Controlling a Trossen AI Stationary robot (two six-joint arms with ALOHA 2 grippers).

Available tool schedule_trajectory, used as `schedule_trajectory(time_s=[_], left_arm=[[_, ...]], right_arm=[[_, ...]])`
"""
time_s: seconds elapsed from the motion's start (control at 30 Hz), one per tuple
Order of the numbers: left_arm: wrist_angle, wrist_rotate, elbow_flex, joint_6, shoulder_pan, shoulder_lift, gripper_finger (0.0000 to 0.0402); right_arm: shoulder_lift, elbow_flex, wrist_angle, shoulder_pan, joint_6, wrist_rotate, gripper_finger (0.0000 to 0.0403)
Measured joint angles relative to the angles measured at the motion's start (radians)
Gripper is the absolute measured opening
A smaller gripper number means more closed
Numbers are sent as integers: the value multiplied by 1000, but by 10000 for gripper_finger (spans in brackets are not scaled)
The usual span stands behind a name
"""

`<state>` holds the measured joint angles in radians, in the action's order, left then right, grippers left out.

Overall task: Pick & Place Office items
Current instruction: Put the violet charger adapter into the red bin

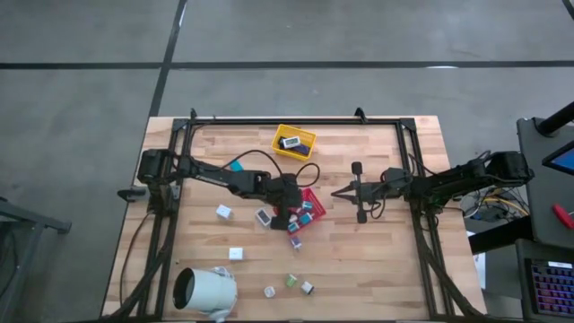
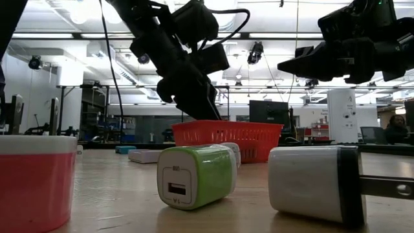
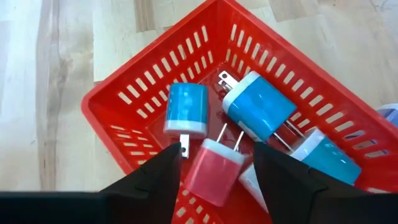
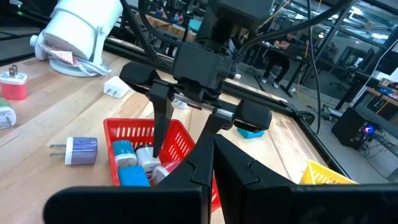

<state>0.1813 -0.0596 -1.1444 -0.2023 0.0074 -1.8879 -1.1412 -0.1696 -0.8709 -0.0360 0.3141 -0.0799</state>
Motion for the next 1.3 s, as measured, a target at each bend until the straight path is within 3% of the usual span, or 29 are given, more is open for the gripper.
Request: schedule_trajectory(time_s=[0.47, 0.67, 0.8, 1.1, 1.3], left_arm=[[-71, 59, 2, -79, -24, 57, 204], [-140, 59, 46, -87, -49, 95, 204], [-156, 59, 85, -86, -60, 131, 204], [-208, 60, 215, -34, -82, 262, 204], [-255, 15, 297, -20, -114, 316, 204]], right_arm=[[0, 0, 46, 1, -50, -7, 9], [0, -6, 55, 4, -100, -135, 9], [0, -25, 74, 15, -117, -151, 9], [0, -125, 378, 20, -178, -124, 9], [0, -152, 413, 48, -276, -190, 11]])
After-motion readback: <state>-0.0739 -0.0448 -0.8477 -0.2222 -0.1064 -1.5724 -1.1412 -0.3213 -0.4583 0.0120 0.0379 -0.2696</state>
